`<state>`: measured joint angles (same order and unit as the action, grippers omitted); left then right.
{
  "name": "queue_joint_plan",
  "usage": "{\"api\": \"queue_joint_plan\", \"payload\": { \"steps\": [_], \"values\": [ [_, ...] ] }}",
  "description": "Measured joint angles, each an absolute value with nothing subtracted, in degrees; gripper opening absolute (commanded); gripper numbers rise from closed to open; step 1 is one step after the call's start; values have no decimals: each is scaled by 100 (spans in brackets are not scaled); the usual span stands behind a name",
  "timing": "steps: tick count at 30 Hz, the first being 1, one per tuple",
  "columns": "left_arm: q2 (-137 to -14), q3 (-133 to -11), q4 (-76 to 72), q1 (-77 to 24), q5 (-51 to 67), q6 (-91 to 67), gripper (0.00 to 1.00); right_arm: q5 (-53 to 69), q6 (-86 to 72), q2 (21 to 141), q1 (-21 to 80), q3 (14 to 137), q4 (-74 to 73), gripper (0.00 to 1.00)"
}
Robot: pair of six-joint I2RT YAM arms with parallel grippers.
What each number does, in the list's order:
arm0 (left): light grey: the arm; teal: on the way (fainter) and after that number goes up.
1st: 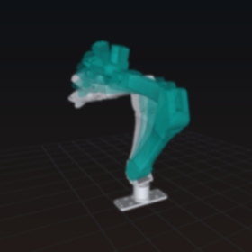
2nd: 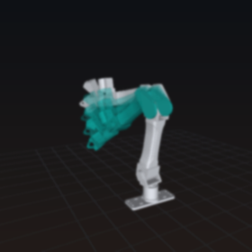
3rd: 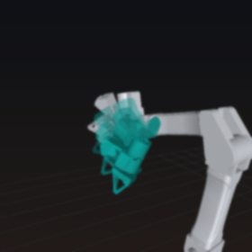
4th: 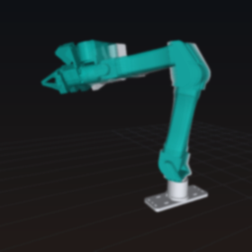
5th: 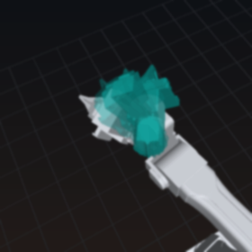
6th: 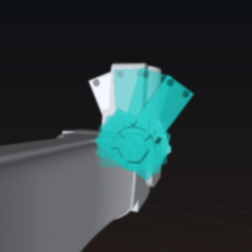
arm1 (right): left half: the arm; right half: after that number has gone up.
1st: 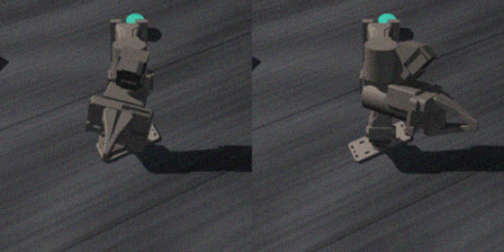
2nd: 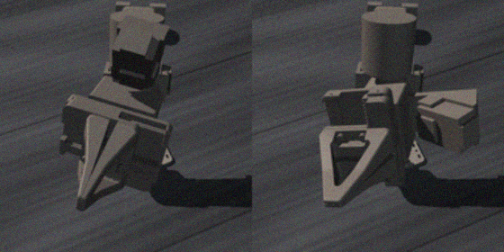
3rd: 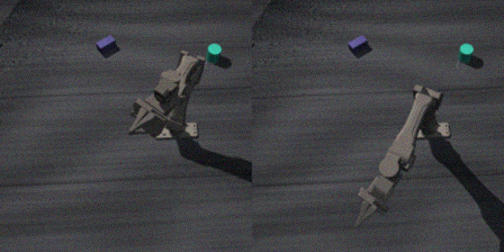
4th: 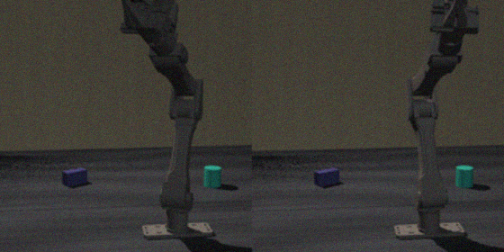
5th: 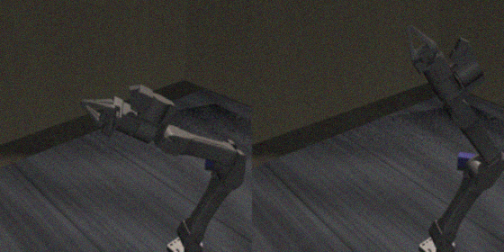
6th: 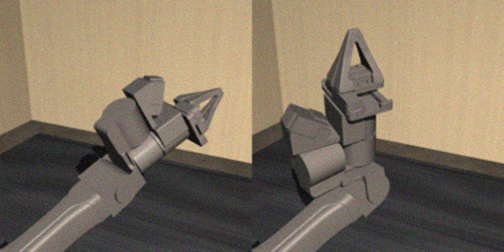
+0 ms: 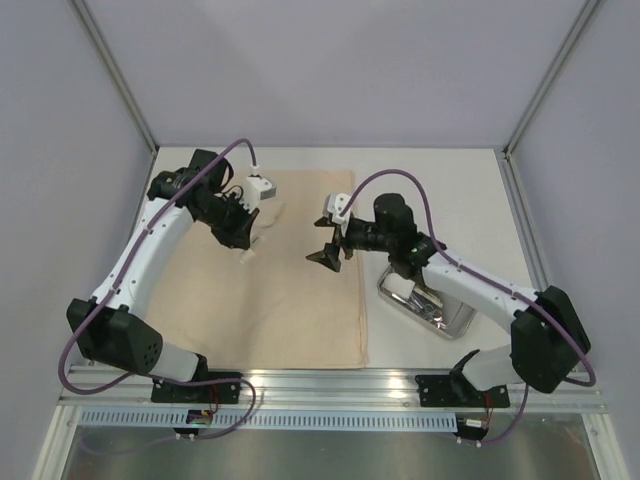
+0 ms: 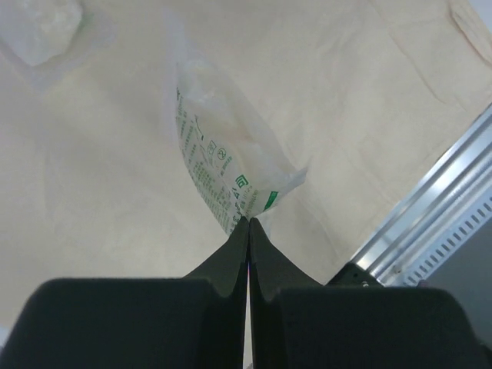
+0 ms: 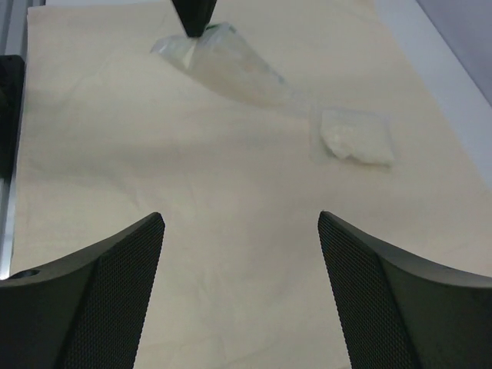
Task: Prepare the surgical pack
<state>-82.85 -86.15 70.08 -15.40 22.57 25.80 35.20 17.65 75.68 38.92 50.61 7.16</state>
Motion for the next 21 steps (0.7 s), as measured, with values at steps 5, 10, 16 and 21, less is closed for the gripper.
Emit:
{"api": "queue_joint_plan", "payload": {
  "steps": [5,10,16,21],
  "values": [
    [-8193,-8471,7216,-1540,2556,2620,0,3879,1931,8527,4073,5677,1304,86],
    [-8182,-8403,7247,-1540,2681,2633,0,4239,2174,9216,4353,6084,1498,85],
    [-8180,-8403,7271,-1540,2812,2676,0,4359,2351,9760,4558,6469,1566,85],
    [-8180,-8403,7321,-1540,2969,2733,0,4401,2379,10116,4650,6757,1767,85]
  ]
}}
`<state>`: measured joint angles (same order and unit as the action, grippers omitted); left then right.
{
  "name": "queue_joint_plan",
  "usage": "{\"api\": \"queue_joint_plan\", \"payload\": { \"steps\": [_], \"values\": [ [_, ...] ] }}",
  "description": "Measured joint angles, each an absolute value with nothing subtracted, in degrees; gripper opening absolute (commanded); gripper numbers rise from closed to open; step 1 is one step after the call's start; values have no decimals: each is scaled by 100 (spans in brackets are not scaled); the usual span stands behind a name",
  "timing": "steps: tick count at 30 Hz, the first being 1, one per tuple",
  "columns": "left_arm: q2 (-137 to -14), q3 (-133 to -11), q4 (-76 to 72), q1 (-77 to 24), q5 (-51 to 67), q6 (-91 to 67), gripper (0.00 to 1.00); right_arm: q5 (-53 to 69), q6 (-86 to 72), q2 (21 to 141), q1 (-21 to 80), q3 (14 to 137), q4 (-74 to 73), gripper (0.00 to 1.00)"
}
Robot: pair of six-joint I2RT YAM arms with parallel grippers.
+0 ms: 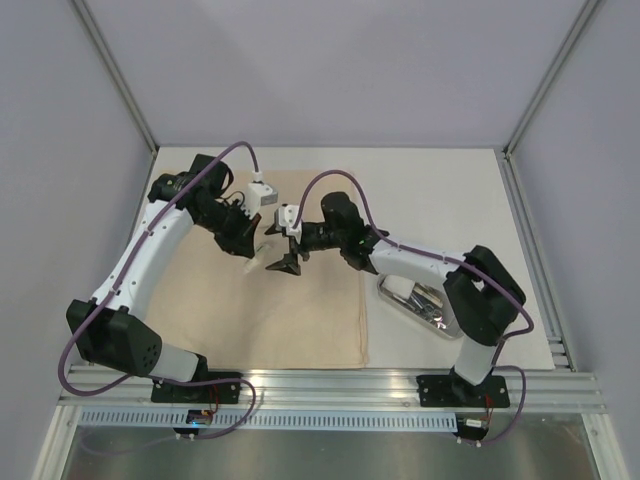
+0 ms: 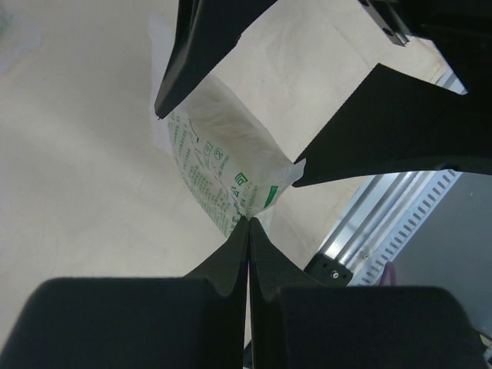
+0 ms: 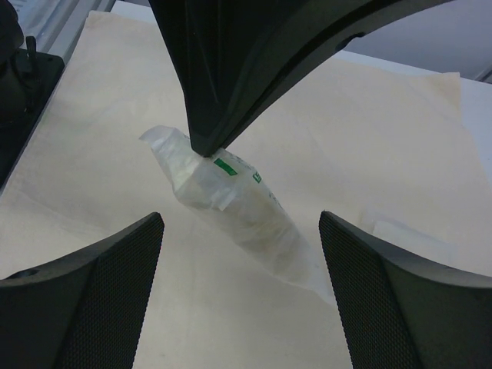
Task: Prepare the surgical pack
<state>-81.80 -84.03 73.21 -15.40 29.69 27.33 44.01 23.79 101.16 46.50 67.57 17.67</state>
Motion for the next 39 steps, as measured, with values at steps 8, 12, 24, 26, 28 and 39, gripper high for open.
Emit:
{"api": "queue_joint_plan", "payload": {
  "steps": [8,12,24,26,28,39],
  "values": [
    [-8158,-8401,7432,-1540,3105,2766,0,4523,2377,10418,4713,6853,1763,45],
    [-8143,-8401,7437,-1540,3151,2777,0,4598,2235,10416,4718,6886,1717,20],
    [-8143,-8560,7282,-1540,2130,2259,100,3675,1522,9579,4598,6901,-128,0],
    [-8143,-8768,7266,-1540,1835,2134,100,3492,1142,9308,4379,6945,-770,1],
    [-8143,-9037,7225,-1540,1549,1990,100,3369,775,9067,4075,6919,-1306,1],
    [-8152,-9100,6906,-1540,738,1776,100,3190,-2141,6672,921,4556,-3389,0]
  ]
}}
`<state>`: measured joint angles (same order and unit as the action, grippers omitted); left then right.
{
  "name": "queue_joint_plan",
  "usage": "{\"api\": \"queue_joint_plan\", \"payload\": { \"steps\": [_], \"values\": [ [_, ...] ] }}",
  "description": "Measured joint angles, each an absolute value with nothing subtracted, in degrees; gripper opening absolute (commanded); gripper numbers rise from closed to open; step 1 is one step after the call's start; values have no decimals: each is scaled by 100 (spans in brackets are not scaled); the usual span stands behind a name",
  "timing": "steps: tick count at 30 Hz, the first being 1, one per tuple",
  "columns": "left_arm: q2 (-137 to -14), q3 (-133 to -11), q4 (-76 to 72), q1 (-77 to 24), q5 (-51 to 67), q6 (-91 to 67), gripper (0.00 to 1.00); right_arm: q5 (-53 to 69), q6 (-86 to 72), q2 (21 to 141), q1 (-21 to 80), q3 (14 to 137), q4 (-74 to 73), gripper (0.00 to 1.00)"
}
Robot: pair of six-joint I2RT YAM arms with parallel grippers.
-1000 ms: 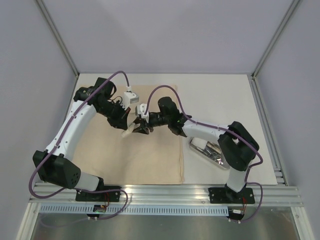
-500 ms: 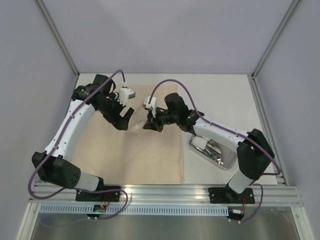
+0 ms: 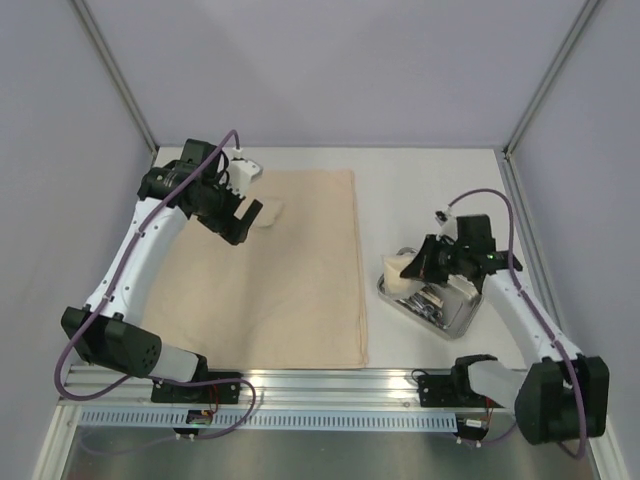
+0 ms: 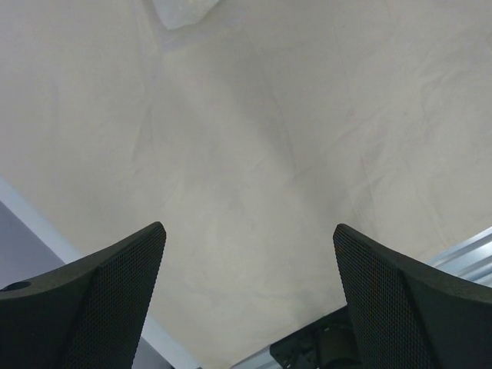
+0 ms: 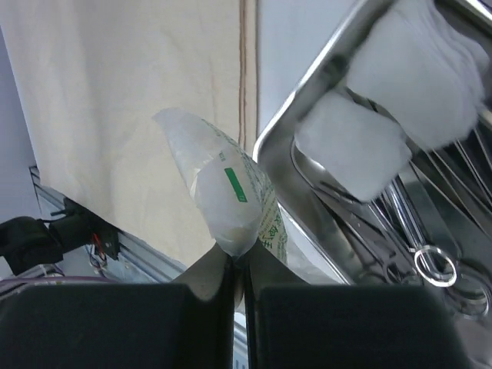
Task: Prepare the surgical pack
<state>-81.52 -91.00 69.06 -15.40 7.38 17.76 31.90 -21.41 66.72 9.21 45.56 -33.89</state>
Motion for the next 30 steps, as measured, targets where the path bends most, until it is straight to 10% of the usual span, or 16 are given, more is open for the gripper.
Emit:
{"api": "queue_joint_plan", "payload": {
  "steps": [13,30],
  "values": [
    [-8197,-8871,6812,-1540,718,1778,100,3197,-2941,5343,-1293,3343,-4368,1],
    [-8197,-8700,6788,-1540,626,1780,100,2797,-3428,5352,-1721,2893,-3850,1]
  ]
}}
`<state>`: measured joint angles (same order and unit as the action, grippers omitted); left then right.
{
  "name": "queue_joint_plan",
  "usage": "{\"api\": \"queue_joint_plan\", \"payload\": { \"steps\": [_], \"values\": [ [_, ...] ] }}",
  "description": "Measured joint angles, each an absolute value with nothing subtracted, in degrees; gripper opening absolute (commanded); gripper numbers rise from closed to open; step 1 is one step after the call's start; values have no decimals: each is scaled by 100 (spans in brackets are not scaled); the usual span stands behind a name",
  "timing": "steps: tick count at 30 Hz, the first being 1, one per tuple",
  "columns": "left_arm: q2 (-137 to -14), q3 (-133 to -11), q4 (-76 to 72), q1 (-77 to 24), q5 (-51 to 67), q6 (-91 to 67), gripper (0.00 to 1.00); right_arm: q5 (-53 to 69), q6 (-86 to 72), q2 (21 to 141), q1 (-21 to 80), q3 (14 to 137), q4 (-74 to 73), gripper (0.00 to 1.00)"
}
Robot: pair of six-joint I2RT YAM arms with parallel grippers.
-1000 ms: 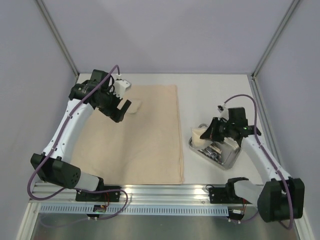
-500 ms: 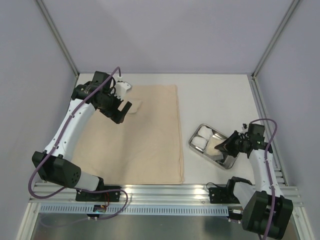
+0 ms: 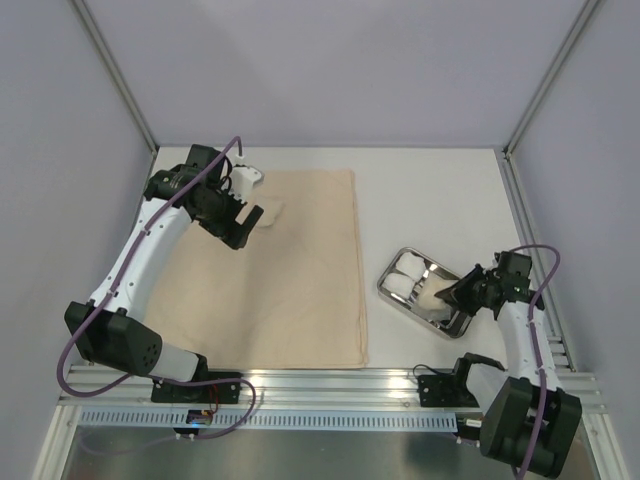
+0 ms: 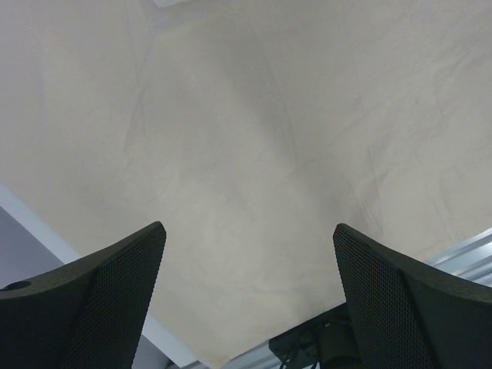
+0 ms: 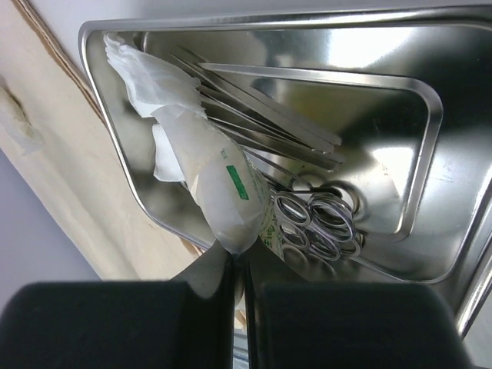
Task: Prepare the surgical pack
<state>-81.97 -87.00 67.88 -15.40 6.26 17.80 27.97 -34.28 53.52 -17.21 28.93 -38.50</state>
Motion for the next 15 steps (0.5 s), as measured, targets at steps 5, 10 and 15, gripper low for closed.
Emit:
{"api": "queue_joint_plan", "payload": {
  "steps": [5,10,15],
  "values": [
    [-8197,-8659,6781,-1540,563,1780,100,2812,-3577,5540,-1734,2679,-3393,4],
    [-8197,-8617,6775,-1540,499,1780,100,2692,-3688,5487,-1734,2526,-3367,48],
    [-8197,-8597,6731,-1540,458,1780,100,2259,-3616,5017,-1734,2571,-3544,79]
  ]
}}
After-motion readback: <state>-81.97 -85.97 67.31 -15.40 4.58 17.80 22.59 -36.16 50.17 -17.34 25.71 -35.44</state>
